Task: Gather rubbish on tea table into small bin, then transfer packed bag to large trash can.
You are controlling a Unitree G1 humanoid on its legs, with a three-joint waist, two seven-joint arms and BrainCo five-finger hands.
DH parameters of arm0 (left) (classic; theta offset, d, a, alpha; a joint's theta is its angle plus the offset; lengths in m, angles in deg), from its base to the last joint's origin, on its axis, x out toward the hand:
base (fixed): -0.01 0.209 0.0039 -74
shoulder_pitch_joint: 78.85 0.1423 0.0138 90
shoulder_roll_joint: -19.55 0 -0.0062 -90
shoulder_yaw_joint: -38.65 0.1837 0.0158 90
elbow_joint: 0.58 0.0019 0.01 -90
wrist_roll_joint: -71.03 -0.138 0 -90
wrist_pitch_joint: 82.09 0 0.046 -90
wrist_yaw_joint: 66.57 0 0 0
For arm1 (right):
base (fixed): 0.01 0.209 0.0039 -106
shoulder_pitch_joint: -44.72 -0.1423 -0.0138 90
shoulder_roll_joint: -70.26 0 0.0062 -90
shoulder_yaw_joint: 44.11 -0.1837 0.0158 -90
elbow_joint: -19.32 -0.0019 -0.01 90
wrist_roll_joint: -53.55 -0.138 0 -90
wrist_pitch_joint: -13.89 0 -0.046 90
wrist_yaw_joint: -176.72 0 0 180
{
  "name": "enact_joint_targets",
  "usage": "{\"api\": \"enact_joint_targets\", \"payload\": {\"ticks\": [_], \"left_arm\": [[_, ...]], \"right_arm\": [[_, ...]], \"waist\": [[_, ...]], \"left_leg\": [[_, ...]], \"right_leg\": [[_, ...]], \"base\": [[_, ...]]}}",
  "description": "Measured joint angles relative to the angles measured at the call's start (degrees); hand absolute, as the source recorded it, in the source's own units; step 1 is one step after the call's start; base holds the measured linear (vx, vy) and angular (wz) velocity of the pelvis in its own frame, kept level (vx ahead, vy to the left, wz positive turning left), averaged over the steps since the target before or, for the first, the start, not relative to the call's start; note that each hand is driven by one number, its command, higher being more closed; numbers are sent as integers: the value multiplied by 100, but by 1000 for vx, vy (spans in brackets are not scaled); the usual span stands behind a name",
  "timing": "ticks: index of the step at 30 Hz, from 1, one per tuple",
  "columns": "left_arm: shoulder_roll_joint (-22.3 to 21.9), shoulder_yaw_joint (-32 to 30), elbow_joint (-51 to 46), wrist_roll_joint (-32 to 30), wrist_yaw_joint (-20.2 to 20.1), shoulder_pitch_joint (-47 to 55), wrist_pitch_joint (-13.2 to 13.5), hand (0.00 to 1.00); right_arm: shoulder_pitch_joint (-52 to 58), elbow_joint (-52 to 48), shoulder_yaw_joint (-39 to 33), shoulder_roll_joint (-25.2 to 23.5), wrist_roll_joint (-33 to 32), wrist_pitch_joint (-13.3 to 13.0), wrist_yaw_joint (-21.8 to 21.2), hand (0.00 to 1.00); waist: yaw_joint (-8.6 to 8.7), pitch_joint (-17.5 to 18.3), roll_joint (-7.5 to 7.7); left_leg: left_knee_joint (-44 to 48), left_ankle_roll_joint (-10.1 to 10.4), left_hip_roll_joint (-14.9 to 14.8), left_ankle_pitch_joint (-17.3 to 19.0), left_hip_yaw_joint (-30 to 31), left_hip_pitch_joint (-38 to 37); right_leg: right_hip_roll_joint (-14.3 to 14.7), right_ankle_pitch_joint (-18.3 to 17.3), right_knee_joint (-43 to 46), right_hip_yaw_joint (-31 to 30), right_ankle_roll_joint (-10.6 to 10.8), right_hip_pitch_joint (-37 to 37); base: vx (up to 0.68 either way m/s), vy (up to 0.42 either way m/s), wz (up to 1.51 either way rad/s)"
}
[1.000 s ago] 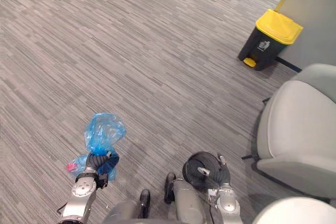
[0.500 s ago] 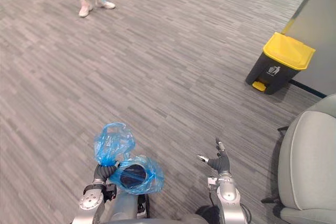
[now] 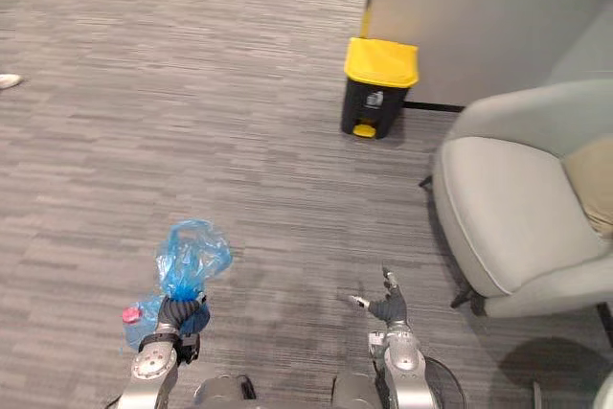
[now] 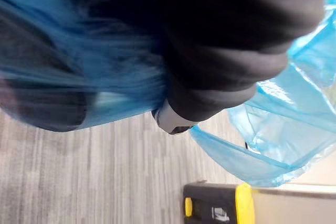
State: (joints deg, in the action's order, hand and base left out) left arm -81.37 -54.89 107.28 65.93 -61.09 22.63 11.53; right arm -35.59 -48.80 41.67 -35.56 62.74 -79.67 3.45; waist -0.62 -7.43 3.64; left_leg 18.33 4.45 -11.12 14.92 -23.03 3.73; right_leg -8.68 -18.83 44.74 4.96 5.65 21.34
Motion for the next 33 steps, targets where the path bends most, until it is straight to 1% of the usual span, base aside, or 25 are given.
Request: {"api": "enact_joint_targets", "payload": {"ticks": [2,3,4,7,8,9,11,12,13,14,15,16,17,18,19,20,21,24,26,28,29,30,31,32,33], "left_arm": [[144,68,362,2,-12,-199,11,100],[99,91,747,1,-15,-357,-7,100],[88,105,833,1,-42,-382,-8,100],[-11,100,813,-4,-48,-420,-11,100],[-126,113,740,-5,-57,-367,-12,100],[-287,111,515,-4,-102,-250,-8,100],[-429,116,273,-4,-172,-81,28,100],[-487,114,199,-1,-176,-64,27,100],[-499,106,161,2,-176,-55,28,100],[-505,65,103,2,-176,-38,28,100],[-499,53,69,2,-176,-31,27,100],[-503,50,59,2,-177,-34,27,100],[-502,56,51,2,-175,-21,30,100],[-634,67,-2,3,-170,50,32,100],[-539,40,92,6,-163,-45,-21,100],[-511,42,86,7,-166,-100,-39,100],[-486,36,76,7,-161,-141,-45,100],[-470,3,30,6,-144,-40,-68,100],[-424,10,-87,5,-143,72,-65,100],[-381,57,-87,7,-144,105,-62,100],[-297,99,-86,7,-147,123,-64,100],[-286,155,-85,7,-143,115,-65,100],[-307,155,-86,8,-141,104,-64,100],[-242,135,-77,37,-105,80,-63,100],[-227,135,-51,52,-69,66,-63,100]], "right_arm": [[-186,450,-45,77,-1,-19,74,0],[-326,853,-60,177,0,16,77,0],[-385,1029,-103,256,9,38,78,0],[-377,1025,-336,260,-5,52,77,0],[-243,963,-369,249,-5,60,75,0],[-69,696,-330,234,-17,62,77,0],[-55,365,-195,266,-24,18,77,0],[-123,219,-205,305,-70,-1,81,0],[-178,167,-204,312,-78,-1,79,0],[-302,141,-204,291,-79,-1,79,0],[-315,143,-209,246,-82,2,84,0],[-304,142,-204,237,-84,4,85,0],[-296,133,-209,250,-86,4,83,0],[-237,-24,-226,321,-89,0,84,0],[-270,53,-209,113,-122,33,79,0],[-246,43,-202,66,-168,21,83,0],[-249,60,-205,39,-190,22,84,0],[-334,106,-225,42,-185,22,84,0],[-302,134,-250,54,-181,15,85,0],[-257,169,-261,44,-178,20,85,0],[-184,168,-261,23,-174,27,84,0],[-92,181,-272,30,-172,41,84,0],[-48,191,-283,29,-172,49,83,0],[-29,194,-222,1,-172,78,77,0],[-39,194,-194,-2,-172,78,76,0]], "waist": [[78,-4,73],[183,10,-64],[167,10,-221],[219,-4,-248],[251,-16,-255],[241,-25,-261],[96,-56,-282],[-31,-21,-378],[-53,-22,-400],[-83,-38,-429],[-152,-53,-424],[-205,-84,-383],[-207,-83,-442],[-218,-59,-615],[-188,-73,-265],[-194,-57,-152],[-203,-72,-74],[-221,-124,-116],[-210,-132,-163],[-211,-131,-128],[-159,-139,-57],[-132,-140,-68],[-107,-156,-106],[-67,-156,-106],[-31,-162,-116]], "left_leg": [[-188,161,35,20,20,-259],[-315,307,0,-10,300,-383],[-668,353,38,-129,575,-503],[-543,421,-43,-491,713,-640],[48,428,-159,-612,810,-624],[1376,339,-378,-885,894,-364],[3034,204,-663,-709,941,282],[3710,173,-683,-477,972,783],[3829,121,-671,-389,960,1008],[3791,-50,-661,-279,916,1304],[3380,-147,-598,-123,877,1567],[2952,-207,-486,-84,881,1620],[2204,-232,-354,-177,909,1626],[775,-131,-290,-1057,1113,1549],[921,-170,-17,-908,987,1544],[879,-197,91,-863,987,1577],[894,-238,149,-827,931,1594],[1114,-353,133,-589,873,1410],[951,-202,131,-258,823,1078],[702,-230,207,-182,634,772],[470,-258,343,-157,541,527],[321,-301,405,-121,524,313],[261,-308,411,-102,528,207],[153,-312,407,-15,546,-1],[100,-277,387,26,579,-85]], "right_leg": [[76,375,-1085,390,-282,230],[202,545,-1220,571,-549,-38],[387,538,-1264,588,-664,-54],[402,409,-1287,767,-749,-328],[442,407,-1499,886,-753,-778],[524,407,-1847,921,-756,-1380],[622,402,-2309,752,-767,-1948],[660,402,-2624,569,-768,-2223],[659,402,-2727,508,-768,-2314],[645,402,-2842,399,-767,-2458],[579,382,-2848,310,-732,-2574],[500,332,-2803,267,-646,-2649],[423,190,-2703,242,-434,-2723],[485,-156,-2541,234,-129,-2728],[186,-362,-2556,87,-95,-2714],[120,-330,-2708,72,-77,-2729],[51,-217,-2910,21,1,-2760],[48,143,-3180,-312,-5,-3003],[41,156,-2673,-560,4,-2882],[-70,222,-1362,-723,132,-2268],[-254,572,-251,-764,533,-1728],[-298,932,532,-835,538,-1346],[-285,831,783,-828,446,-1197],[-208,397,993,-726,169,-805],[-139,232,952,-594,65,-563]], "base": [[368,-183,-12],[383,-91,-13],[396,-86,-13],[397,-150,4],[442,-167,31],[435,-146,14],[400,-8,-57],[339,68,-84],[331,110,-71],[292,181,-52],[355,233,-51],[299,233,-44],[264,224,-38],[289,268,-22],[290,227,-6],[265,154,4],[308,117,-9],[234,115,-43],[147,99,-62],[106,38,-40],[174,25,-21],[192,23,-12],[270,9,-4],[241,-24,4],[309,-82,10]]}}
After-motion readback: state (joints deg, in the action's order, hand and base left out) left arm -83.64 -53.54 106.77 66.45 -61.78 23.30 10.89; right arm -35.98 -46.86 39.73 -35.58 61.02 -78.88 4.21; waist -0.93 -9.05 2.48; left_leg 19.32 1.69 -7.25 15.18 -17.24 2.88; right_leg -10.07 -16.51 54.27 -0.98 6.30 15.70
